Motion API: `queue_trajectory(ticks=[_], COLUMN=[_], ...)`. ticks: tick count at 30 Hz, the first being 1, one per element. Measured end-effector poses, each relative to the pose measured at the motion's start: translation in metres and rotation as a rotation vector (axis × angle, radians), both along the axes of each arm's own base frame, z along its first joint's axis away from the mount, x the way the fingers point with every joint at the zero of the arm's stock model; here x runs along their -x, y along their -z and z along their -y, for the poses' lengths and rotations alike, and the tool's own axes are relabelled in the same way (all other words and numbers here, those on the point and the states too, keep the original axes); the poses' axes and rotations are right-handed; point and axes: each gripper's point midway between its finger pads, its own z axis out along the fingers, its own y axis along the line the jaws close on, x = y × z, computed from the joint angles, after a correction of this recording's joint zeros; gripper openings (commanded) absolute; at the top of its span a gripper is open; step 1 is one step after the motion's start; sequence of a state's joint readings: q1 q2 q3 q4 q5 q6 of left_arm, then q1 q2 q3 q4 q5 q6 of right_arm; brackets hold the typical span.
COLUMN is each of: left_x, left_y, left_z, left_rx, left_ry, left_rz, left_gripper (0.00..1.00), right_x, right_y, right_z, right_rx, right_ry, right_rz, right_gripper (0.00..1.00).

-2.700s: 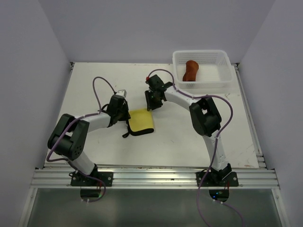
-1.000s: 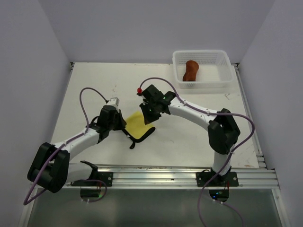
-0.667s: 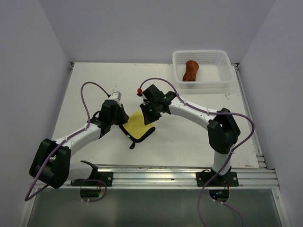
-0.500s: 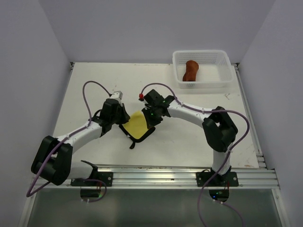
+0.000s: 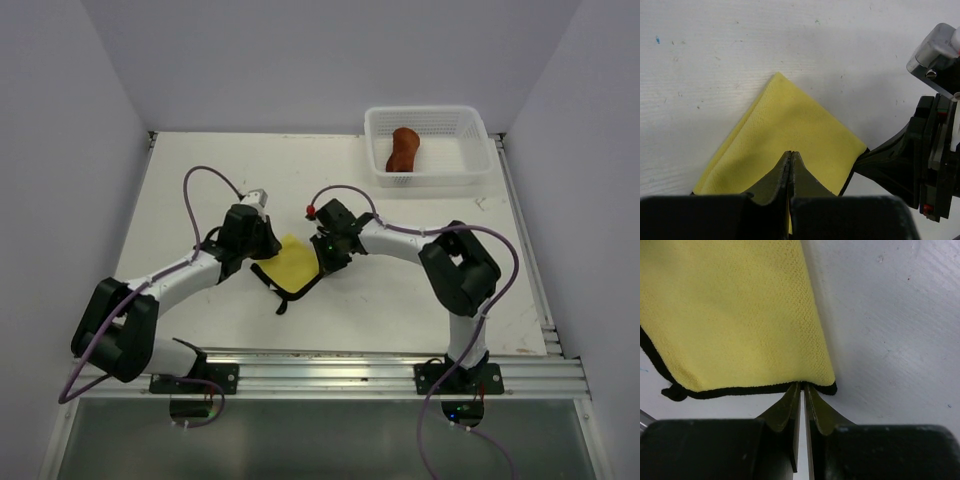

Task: Roll the towels
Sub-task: Fold the towel

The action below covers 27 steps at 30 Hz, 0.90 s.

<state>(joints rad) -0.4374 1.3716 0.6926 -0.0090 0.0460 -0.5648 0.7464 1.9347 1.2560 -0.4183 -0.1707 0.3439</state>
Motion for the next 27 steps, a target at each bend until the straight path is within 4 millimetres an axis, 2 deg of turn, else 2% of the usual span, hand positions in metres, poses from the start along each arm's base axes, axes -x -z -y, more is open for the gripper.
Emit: queue_trajectory(ticks=[3, 8, 14, 18, 21, 27], left_x=[0.001, -0.011, -0.046, -0.056, -0.058, -0.047], left_y=[0.005, 0.003, -0.018, -0.013, -0.002, 0.021], left_z=[0.004, 0.016, 0.036, 0.043, 0.045, 0.043], left_rx=[-0.004, -0.009, 0.007, 0.0, -0.017, -0.052], left_ry=[0.014, 0.039, 0.052, 0.061, 0.061, 0.066], left_rz=[-0.016, -0.036, -0.032, -0.07, -0.111, -0.189], left_gripper=[0.0, 0.19, 0.29, 0.33, 0.35, 0.38], right_x=[0.001, 0.009, 0.011, 0.0, -0.009, -0.023], right_y=[-0.001, -0.01, -0.055, -0.071, -0.065, -0.032], right_z=[0.0, 0.01, 0.018, 0.024, 0.025, 0.014], right_rx=[-0.009, -0.004, -0.084, -0.13, -0.144, -0.123], right_ry=[0.001, 0.004, 0.042, 0.092, 0.122, 0.14], right_rz=[0.006, 0.003, 0.06, 0.09, 0.072, 0.004], right_gripper=[0.11, 0.15, 0.27, 0.31, 0.33, 0.38])
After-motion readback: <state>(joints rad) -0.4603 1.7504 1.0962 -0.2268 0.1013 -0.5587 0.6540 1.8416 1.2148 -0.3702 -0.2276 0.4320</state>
